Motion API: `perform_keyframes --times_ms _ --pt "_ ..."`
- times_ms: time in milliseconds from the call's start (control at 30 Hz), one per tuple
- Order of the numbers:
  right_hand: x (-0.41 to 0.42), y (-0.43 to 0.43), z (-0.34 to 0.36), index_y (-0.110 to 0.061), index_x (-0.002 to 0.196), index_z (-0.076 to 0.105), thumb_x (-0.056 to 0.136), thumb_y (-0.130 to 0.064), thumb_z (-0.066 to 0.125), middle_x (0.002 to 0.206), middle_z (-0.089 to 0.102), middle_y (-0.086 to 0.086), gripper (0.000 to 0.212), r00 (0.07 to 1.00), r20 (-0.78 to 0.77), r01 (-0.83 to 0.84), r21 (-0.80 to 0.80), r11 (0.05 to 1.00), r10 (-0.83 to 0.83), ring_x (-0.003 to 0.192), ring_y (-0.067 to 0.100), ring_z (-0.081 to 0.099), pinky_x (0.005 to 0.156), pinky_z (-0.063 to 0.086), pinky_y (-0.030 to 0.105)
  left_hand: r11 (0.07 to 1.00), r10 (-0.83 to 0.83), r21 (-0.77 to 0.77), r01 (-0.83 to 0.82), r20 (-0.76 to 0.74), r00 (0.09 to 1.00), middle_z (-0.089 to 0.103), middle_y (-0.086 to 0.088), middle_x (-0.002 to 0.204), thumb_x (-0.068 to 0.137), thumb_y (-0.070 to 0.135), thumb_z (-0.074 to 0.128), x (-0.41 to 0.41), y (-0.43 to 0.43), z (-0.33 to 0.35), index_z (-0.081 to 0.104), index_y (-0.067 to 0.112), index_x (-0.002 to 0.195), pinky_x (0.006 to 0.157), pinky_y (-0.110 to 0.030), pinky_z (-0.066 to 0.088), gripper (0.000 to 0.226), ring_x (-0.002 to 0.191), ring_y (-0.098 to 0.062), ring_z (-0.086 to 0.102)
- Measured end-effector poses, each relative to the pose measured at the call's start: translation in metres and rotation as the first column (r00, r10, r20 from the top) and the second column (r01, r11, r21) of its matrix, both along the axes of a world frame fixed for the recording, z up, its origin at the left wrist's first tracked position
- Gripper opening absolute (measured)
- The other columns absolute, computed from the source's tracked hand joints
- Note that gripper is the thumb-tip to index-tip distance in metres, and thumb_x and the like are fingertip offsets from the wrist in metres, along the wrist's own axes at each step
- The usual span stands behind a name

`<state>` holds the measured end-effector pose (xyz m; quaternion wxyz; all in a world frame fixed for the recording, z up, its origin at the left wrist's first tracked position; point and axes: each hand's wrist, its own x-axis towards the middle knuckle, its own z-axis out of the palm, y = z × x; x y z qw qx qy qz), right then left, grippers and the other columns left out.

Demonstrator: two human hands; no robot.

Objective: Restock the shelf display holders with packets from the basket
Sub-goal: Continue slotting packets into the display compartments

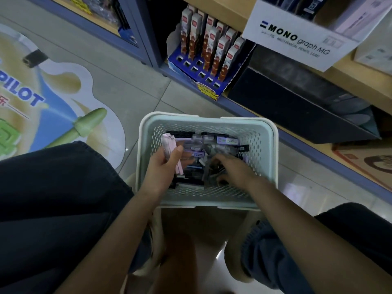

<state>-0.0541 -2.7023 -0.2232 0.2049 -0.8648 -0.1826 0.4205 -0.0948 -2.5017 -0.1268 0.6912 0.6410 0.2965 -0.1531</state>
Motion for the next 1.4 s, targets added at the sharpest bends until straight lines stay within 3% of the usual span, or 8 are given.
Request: perform_keyframes --times_ms 400,500,600,767,1000,1133,1300,1400 --pt "0.003 0.006 -0.007 -0.024 0.141 0.033 0.088 -0.017 0.063 0.139 0.044 0.015 0.061 0.983 0.023 -0.18 -0.074 0.981 0.182 0.124 0.034 0.045 0.095 0.042 0.037 1.0 0.002 0.015 -0.001 -0.095 0.995 0.069 -0.002 0.088 0.098 0.02 0.044 -0.006 -0.006 -0.009 0.059 0.02 0.093 0.07 -0.021 0.056 0.015 0.077 -0.013 0.069" --pt "0.003 0.006 -0.004 -0.032 0.139 0.036 0.093 -0.012 0.055 0.137 0.049 0.013 0.054 0.993 -0.019 -0.113 -0.03 0.993 0.113 0.116 0.032 0.053 0.091 0.047 0.038 0.999 0.033 0.001 -0.033 -0.146 0.989 0.068 -0.006 0.083 0.098 0.019 0.044 -0.007 -0.009 -0.01 0.058 0.014 0.089 0.064 -0.019 0.056 0.018 0.075 -0.019 0.067" --pt "0.007 0.012 0.008 -0.011 0.125 0.052 0.096 -0.015 0.051 0.119 0.06 0.007 0.029 0.995 -0.049 0.091 0.056 0.994 -0.089 0.107 0.023 0.059 0.084 0.045 0.032 0.999 0.035 -0.015 -0.039 -0.181 0.983 0.068 -0.004 0.086 0.099 0.018 0.041 -0.009 -0.011 -0.014 0.058 0.014 0.094 0.069 -0.022 0.057 0.018 0.078 -0.017 0.068" --pt "0.005 0.04 0.046 -0.009 0.102 0.052 0.102 -0.026 0.033 0.094 0.06 0.01 0.026 0.882 -0.238 0.464 0.282 0.84 -0.407 0.085 0.024 0.058 0.077 0.048 0.041 1.0 -0.023 -0.005 0.022 -0.154 0.988 0.067 0.006 0.091 0.099 0.018 0.04 -0.009 -0.015 -0.01 0.061 0.013 0.097 0.078 -0.022 0.054 0.022 0.084 -0.007 0.067" --pt "0.013 0.059 0.079 0.0 0.106 0.06 0.094 -0.021 0.054 0.101 0.062 0.017 0.024 0.831 -0.273 0.556 0.402 0.728 -0.484 0.091 0.026 0.059 0.078 0.044 0.029 0.996 -0.083 0.012 0.085 -0.13 0.988 0.069 -0.009 0.092 0.098 0.026 0.043 0.001 0.001 0.005 0.063 0.012 0.098 0.073 -0.024 0.052 0.025 0.083 -0.018 0.066" --pt "0.015 0.067 0.093 -0.012 0.096 0.055 0.088 -0.012 0.063 0.084 0.06 0.002 0.011 0.849 -0.248 0.526 0.483 0.7 -0.467 0.071 0.011 0.059 0.068 0.05 0.024 0.979 -0.154 -0.155 0.134 -0.126 0.98 0.069 -0.017 0.098 0.099 0.02 0.041 -0.001 -0.002 0.012 0.06 0.001 0.107 0.076 -0.028 0.057 0.028 0.089 -0.027 0.068" --pt "0.025 0.068 0.089 -0.011 0.097 0.058 0.095 -0.019 0.052 0.087 0.059 -0.004 0.01 0.846 -0.237 0.526 0.521 0.672 -0.478 0.079 0.007 0.056 0.073 0.046 0.019 0.987 -0.14 -0.09 0.133 -0.07 0.988 0.068 -0.016 0.088 0.096 0.015 0.046 -0.004 0.007 0.013 0.059 -0.001 0.105 0.066 -0.023 0.056 0.022 0.076 -0.021 0.069" --pt "0.034 0.057 0.061 -0.014 0.103 0.058 0.097 -0.022 0.05 0.088 0.058 -0.008 0.013 0.898 -0.125 0.434 0.416 0.799 -0.423 0.083 0.009 0.056 0.075 0.045 0.022 0.995 -0.063 -0.079 0.058 -0.065 0.996 0.068 -0.007 0.082 0.096 0.013 0.046 -0.003 0.011 0.013 0.058 0.005 0.1 0.062 -0.02 0.055 0.015 0.069 -0.013 0.068"
